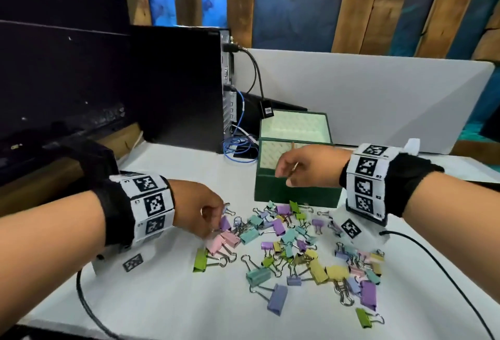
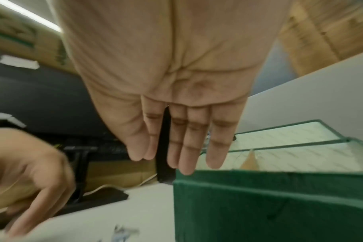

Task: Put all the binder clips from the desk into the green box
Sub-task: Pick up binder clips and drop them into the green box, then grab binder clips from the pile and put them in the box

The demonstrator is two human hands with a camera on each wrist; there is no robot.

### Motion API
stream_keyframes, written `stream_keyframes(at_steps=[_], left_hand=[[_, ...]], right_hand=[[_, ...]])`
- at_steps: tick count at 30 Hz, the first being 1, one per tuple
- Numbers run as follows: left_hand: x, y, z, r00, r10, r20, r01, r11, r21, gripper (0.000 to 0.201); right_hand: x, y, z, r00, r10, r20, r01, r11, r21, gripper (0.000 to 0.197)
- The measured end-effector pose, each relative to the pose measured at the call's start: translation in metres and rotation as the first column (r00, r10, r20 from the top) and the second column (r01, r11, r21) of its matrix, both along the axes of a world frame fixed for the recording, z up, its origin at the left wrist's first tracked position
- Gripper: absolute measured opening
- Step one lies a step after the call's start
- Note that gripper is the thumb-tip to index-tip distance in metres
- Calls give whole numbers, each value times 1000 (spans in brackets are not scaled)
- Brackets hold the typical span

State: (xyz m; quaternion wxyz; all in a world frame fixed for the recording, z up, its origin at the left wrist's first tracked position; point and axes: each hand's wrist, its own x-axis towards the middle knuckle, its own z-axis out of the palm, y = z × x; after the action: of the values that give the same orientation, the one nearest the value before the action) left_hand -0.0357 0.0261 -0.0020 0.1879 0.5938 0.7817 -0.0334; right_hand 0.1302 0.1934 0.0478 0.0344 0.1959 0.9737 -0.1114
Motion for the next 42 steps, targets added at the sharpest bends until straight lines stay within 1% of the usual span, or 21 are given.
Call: stream_keyframes(at_steps=[2, 4, 6, 8, 9, 11, 14, 17, 19, 21, 23, 24, 26, 28, 31, 33, 36, 37, 39, 41, 42], left_hand=[[4, -9, -7, 999, -28, -36, 26, 998, -56, 14], [7, -13, -14, 997, -41, -73, 32, 993, -114, 21], [10, -14, -19, 995, -53, -90, 39, 989, -143, 28], [11, -14, -22, 992, -68, -105, 52, 987, -149, 35], [11, -14, -23, 990, -78, -116, 59, 987, -151, 37], [12, -13, -27, 986, -96, -135, 76, 986, -145, 34], [12, -13, -33, 981, -99, -164, 79, 989, -122, 26], [11, -14, -34, 982, -96, -161, 80, 992, -102, 24], [10, -16, -33, 989, -81, -125, 71, 994, -82, 27], [9, -18, -29, 995, -58, -87, 52, 997, -61, 35], [6, -19, -23, 997, -44, -68, 41, 998, -38, 44], [5, -18, -20, 997, -39, -65, 38, 999, -16, 46], [0, -16, -11, 999, -18, -41, 20, 999, 42, 41], [-5, -13, -2, 1000, 12, 26, -14, 994, 105, 32], [-13, -3, 9, 989, 42, 142, -71, 975, 210, 25], [-15, 10, 14, 973, 62, 222, -131, 940, 313, 17], [-15, 37, 23, 926, 108, 360, -262, 873, 412, 6], [-14, 47, 25, 906, 121, 405, -305, 851, 429, 4], [-11, 63, 29, 867, 132, 481, -376, 807, 456, 4], [-9, 76, 30, 835, 133, 534, -426, 770, 474, 5], [-9, 80, 31, 823, 134, 551, -443, 760, 476, 6]], right_hand=[[3, -14, -7, 991, 87, 98, -91, 995, 43, 27], [-1, -23, -15, 973, 141, 184, -157, 985, 75, 31], [-12, -29, -25, 937, 194, 290, -236, 965, 116, 41], [-23, -33, -36, 904, 216, 369, -276, 954, 116, 55], [-29, -35, -40, 893, 221, 391, -287, 951, 117, 61], [-37, -38, -47, 881, 230, 414, -300, 947, 114, 67], [-44, -38, -53, 877, 210, 432, -280, 954, 104, 65], [-48, -38, -57, 874, 190, 447, -261, 960, 101, 57], [-50, -36, -59, 876, 204, 437, -256, 965, 63, 52], [-49, -35, -57, 882, 216, 418, -254, 966, 38, 46], [-48, -35, -56, 882, 228, 413, -281, 957, 71, 40], [-47, -35, -56, 883, 227, 410, -284, 955, 83, 37], [-46, -31, -54, 895, 226, 385, -274, 959, 73, 32], [-44, -26, -49, 915, 215, 341, -248, 967, 56, 27], [-36, -20, -31, 956, 152, 249, -167, 985, 40, 23], [-30, -15, -13, 983, 78, 166, -83, 996, 27, 19], [-27, 1, 7, 998, -58, -31, 57, 998, -12, 18], [-27, 7, 11, 990, -113, -88, 109, 993, -55, 20], [-28, 18, 13, 962, -236, -136, 200, 952, -232, 23], [-26, 25, 11, 941, -318, -118, 241, 872, -426, 25], [-24, 28, 10, 934, -342, -107, 247, 831, -499, 26]])
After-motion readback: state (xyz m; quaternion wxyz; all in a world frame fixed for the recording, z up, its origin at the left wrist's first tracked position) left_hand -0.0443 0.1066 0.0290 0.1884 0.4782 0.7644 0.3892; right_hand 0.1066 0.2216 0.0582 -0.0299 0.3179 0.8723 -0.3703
